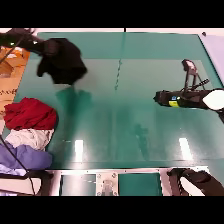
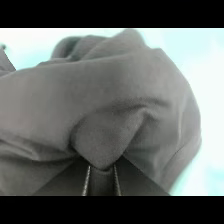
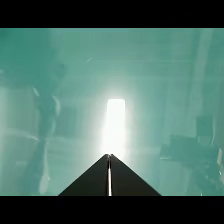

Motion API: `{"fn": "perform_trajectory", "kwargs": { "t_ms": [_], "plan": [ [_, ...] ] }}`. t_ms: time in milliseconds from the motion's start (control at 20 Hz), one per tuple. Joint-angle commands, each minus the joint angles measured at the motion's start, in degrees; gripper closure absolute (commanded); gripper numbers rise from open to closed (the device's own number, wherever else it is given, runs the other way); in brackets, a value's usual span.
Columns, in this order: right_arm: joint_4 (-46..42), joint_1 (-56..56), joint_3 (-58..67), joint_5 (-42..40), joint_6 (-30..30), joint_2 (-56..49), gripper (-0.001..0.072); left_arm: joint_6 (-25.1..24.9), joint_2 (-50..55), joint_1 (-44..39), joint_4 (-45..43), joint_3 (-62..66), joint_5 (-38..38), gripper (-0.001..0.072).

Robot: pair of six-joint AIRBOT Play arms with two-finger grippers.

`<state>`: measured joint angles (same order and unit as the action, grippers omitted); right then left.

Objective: Fold the shirts.

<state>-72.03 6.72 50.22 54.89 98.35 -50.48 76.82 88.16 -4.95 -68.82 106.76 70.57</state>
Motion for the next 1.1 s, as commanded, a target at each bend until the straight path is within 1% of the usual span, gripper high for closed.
{"fn": "perform_trajectory", "kwargs": {
  "t_ms": [0,200,250,300,350,400,450,500,550,650,750,800,850,900,950,1050],
  "plan": [
    [0.0,-5.9,2.2,3.5,-1.4,0.0,0.0701,5.6,-1.2,-12.5,3.8,-0.3,3.6,0.0680],
    [0.0,-8.7,2.1,5.2,-2.3,0.0,0.0701,7.9,0.9,-26.7,4.5,-11.1,-3.8,0.0678],
    [0.0,-8.7,2.1,5.8,-3.4,-0.1,0.0700,8.8,2.1,-29.0,5.8,-13.9,-5.2,0.0595],
    [0.0,-8.7,2.1,6.2,-3.6,-0.1,0.0672,8.9,3.6,-30.6,7.5,-15.8,-6.1,0.0300],
    [0.0,-8.7,2.1,6.3,-4.4,-0.1,0.0572,9.8,5.2,-31.2,9.6,-16.7,-5.9,0.0163],
    [-0.4,-8.7,2.1,6.5,-4.5,-0.1,0.0483,9.8,6.4,-30.9,10.7,-16.8,-5.0,0.0161],
    [-0.9,-9.5,2.2,7.6,-4.5,0.0,0.0439,9.7,6.6,-29.7,10.9,-16.7,-3.8,0.0161],
    [-1.3,-11.0,2.1,9.4,-4.5,0.0,0.0368,9.8,6.4,-27.5,10.9,-15.8,-1.2,0.0160],
    [-1.6,-13.0,2.1,12.0,-4.5,0.0,0.0334,9.8,6.4,-24.3,10.9,-13.9,3.3,0.0160],
    [-1.7,-16.9,0.8,16.3,-4.7,0.0,0.0333,10.1,6.3,-17.7,10.9,-10.9,11.7,0.0159],
    [-1.4,-18.0,-4.7,16.9,-5.6,0.2,0.0335,10.4,6.2,-12.1,10.4,-11.6,17.2,-0.0013],
    [-0.2,-17.7,-8.7,16.4,-5.7,0.2,0.0335,10.4,6.2,-10.0,10.0,-13.3,18.1,-0.0013],
    [2.1,-17.3,-13.7,14.6,-6.3,0.2,0.0334,10.4,6.2,-8.5,9.8,-15.8,17.6,-0.0006],
    [5.6,-16.4,-18.8,11.6,-8.2,0.1,0.0322,10.4,6.2,-7.5,9.8,-18.8,16.1,-0.0006],
    [9.4,-15.7,-23.0,8.7,-10.1,0.1,0.0283,10.4,6.2,-7.4,9.9,-22.5,13.1,-0.0006],
    [18.8,-14.4,-29.3,3.0,-15.8,-0.1,0.0279,10.1,6.3,-7.6,12.2,-30.3,4.6,-0.0006]
  ]
}}
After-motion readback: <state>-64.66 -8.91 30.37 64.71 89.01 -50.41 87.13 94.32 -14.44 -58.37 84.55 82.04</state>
